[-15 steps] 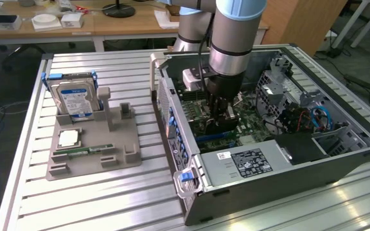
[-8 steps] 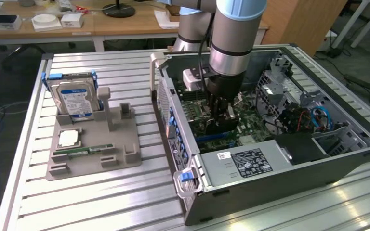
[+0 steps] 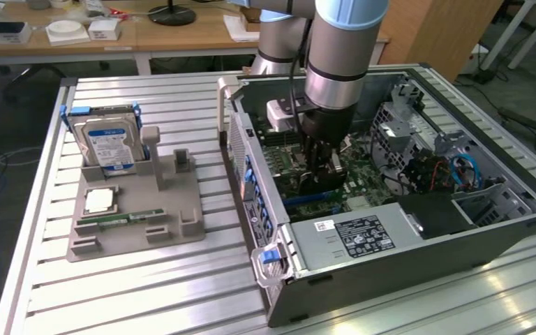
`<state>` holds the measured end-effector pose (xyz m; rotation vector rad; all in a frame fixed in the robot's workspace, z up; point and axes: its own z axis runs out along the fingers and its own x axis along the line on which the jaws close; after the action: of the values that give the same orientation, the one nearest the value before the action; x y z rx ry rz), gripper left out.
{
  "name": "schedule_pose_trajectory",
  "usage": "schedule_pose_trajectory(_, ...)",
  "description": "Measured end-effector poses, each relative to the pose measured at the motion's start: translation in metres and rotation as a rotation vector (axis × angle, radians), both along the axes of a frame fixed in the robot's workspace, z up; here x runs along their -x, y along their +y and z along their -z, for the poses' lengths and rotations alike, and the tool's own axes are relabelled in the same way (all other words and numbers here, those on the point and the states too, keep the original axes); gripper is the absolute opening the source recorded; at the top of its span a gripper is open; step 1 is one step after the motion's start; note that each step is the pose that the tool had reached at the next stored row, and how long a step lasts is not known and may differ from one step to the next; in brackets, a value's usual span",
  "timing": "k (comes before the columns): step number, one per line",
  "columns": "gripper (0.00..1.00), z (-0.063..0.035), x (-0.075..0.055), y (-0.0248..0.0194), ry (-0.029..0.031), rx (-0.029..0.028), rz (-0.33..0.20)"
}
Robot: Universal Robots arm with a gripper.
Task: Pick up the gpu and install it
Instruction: 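Insert the gpu into the slot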
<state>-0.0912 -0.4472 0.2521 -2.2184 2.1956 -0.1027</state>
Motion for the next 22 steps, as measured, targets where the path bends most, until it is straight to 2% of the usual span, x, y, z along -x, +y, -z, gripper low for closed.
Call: schedule_pose_trajectory(22, 0.26, 0.0001, -0.0002, 0.0000, 0.0000, 0.0000, -0.020)
